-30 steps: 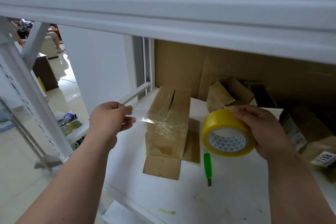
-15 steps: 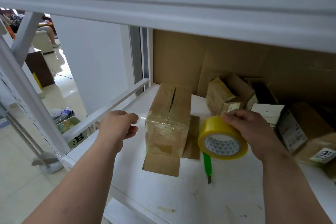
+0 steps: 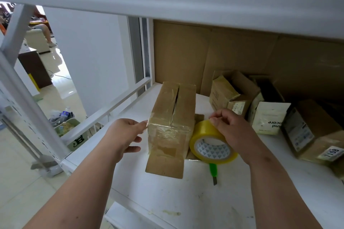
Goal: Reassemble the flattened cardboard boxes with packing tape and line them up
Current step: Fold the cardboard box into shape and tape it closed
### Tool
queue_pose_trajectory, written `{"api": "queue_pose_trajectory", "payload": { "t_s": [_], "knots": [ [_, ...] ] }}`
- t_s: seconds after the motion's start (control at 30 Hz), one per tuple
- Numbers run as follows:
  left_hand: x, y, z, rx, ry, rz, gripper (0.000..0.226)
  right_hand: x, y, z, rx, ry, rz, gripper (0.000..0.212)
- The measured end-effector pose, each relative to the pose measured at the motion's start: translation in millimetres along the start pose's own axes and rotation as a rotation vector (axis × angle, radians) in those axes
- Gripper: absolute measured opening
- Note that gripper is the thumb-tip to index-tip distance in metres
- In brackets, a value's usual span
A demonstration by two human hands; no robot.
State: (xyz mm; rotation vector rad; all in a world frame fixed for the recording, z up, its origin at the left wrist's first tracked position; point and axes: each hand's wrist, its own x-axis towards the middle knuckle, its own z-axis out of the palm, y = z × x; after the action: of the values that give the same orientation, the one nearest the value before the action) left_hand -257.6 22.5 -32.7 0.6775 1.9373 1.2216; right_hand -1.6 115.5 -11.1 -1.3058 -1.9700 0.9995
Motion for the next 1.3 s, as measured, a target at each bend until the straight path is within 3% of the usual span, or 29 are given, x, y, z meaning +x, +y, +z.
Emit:
{"api": "queue_pose_trajectory", "payload": {
  "t_s": [0.17,0.3,0.43,0.6,0.8,1.07,1.3],
  "knots": [
    [3,-11,7,-0.189,0.004,0.144,0.017,1,-6,-1,-0.150,-0.063,-0.057,0.012],
    [2,-8,19,-0.141,0.062,0.304,0.025,0,-8,4,-0.289,-0.065,-0.101,0.020],
    [-2,-10,23,-0.112,0.062,0.309,0.035,-2,-14,11,-0.338,-0.032,-0.089,0.035],
    [-7,-9,23,-0.143,-0.007,0.284,0.045,-3,-19,26,-0.500,-0.071,-0.100,0.018],
    [-10,-14,14,-0.180,-0.108,0.269,0.027,-2,-21,27,-0.566,-0.102,-0.094,0.021],
    [-5,-13,12,-0.159,-0.116,0.252,0.032,-1,-13,32,-0.550,-0.071,-0.143,0.032],
    [-5,-27,19,0.086,-0.006,0.510,0.028,0,-11,40,-0.630,-0.041,-0.188,0.040]
  ]
}}
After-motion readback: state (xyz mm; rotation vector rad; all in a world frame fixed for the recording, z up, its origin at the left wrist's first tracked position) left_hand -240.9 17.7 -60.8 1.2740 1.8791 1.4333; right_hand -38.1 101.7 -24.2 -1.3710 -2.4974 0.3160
